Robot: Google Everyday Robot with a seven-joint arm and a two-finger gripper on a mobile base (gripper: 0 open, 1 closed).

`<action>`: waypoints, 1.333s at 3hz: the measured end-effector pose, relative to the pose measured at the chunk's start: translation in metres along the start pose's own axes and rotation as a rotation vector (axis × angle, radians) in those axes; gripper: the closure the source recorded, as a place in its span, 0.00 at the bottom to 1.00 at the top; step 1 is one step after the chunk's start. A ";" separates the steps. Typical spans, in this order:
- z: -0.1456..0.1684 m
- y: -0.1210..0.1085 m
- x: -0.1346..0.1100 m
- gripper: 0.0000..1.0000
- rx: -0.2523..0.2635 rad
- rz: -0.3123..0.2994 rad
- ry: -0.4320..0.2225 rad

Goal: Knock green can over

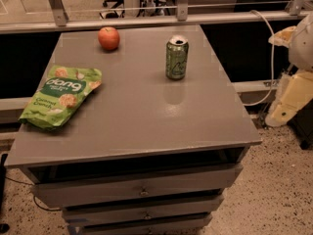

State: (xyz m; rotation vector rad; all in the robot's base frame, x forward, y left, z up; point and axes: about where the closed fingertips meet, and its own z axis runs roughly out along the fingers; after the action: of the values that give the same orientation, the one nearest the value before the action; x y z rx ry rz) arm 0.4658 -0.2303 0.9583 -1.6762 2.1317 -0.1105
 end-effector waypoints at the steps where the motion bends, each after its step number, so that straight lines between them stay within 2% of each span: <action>1: 0.028 -0.045 0.004 0.00 0.067 -0.005 -0.158; 2: 0.063 -0.089 -0.011 0.00 0.082 0.033 -0.344; 3: 0.106 -0.113 -0.041 0.00 0.019 0.094 -0.518; 4: 0.145 -0.125 -0.075 0.00 -0.070 0.147 -0.675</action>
Offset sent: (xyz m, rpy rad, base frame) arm 0.1747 0.0036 -0.0396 0.5435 -0.2255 0.0718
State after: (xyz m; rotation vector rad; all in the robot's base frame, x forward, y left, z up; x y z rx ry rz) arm 0.6477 -0.1650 0.8874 -1.3253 1.7336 0.5068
